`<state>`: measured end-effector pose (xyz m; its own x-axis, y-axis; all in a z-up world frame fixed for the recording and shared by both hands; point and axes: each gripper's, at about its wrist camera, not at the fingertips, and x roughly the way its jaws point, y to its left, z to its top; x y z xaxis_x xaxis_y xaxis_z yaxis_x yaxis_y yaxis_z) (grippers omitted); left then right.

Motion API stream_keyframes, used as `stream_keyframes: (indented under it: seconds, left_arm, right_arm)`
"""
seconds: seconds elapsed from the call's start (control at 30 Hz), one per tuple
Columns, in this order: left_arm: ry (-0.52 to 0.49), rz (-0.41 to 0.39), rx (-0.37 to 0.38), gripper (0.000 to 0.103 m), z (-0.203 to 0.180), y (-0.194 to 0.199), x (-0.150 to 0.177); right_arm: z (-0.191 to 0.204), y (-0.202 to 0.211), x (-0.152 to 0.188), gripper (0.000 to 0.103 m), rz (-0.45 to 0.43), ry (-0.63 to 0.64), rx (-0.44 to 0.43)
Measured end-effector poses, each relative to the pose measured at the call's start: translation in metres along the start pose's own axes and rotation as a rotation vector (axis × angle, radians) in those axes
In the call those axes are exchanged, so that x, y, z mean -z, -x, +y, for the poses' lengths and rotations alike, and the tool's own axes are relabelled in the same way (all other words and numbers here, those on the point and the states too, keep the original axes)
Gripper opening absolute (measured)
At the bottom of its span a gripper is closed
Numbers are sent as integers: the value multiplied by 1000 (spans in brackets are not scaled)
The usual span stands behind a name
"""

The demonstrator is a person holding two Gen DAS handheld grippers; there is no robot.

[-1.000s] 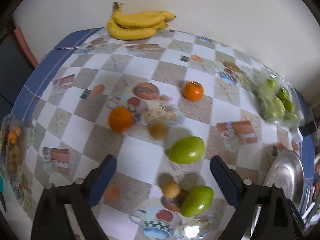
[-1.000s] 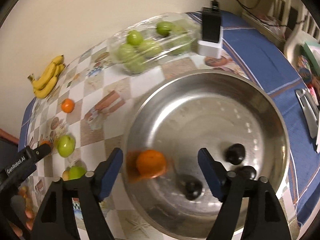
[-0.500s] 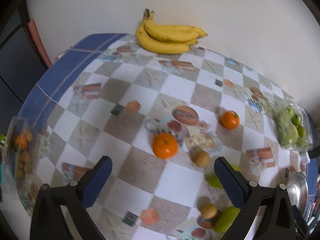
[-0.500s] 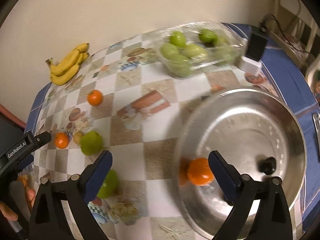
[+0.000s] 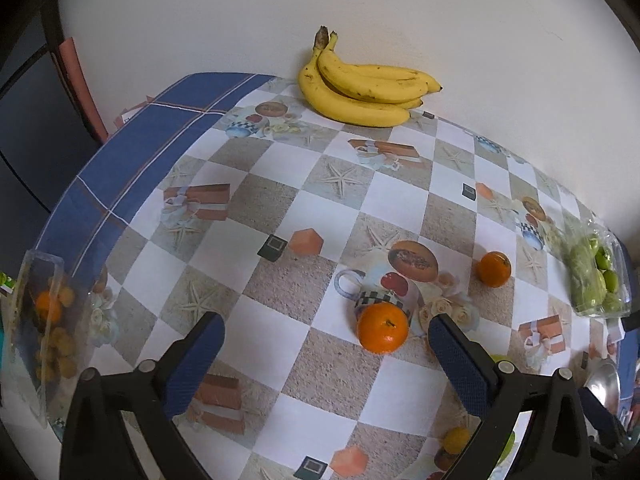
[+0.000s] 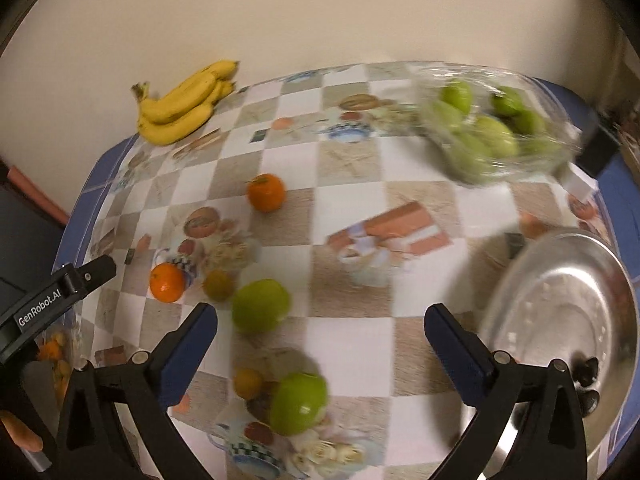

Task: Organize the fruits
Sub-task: 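Move both open tools back from the bowl toward the fruit, then grasp a tangerine with the left tool while the right tool grasps a green mango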

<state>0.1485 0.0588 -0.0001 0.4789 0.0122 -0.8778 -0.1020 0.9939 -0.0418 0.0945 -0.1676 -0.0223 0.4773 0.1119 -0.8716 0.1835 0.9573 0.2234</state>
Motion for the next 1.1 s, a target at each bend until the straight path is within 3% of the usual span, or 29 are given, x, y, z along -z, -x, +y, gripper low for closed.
stream_keyframes:
  seconds: [0.27, 0.7, 0.77, 0.83, 0.93, 1.03, 1.1]
  left_arm:
    - [-16, 35, 26, 103, -1, -21, -1]
    - [-109, 91, 62, 101, -30, -50, 0]
    - [-103, 96, 59, 99, -30, -53, -1]
    - [-100, 103, 57, 90, -30, -57, -1]
    - [-92, 122, 64, 83, -30, -63, 0]
    - [-72, 139, 83, 75, -29, -68, 0]
    - [-69, 139, 83, 72, -30, -69, 0]
  right_arm:
    - [32, -30, -3, 103, 58, 77, -12]
    - [42, -61, 1, 102, 132, 120, 33]
    - [43, -63, 2, 96, 134, 125, 35]
    - [42, -64, 2, 83, 139, 126, 37]
    - [43, -66, 2, 75, 145, 127, 33]
    - [45, -66, 2, 55, 141, 136, 42]
    - [47, -67, 3, 54, 141, 147, 49]
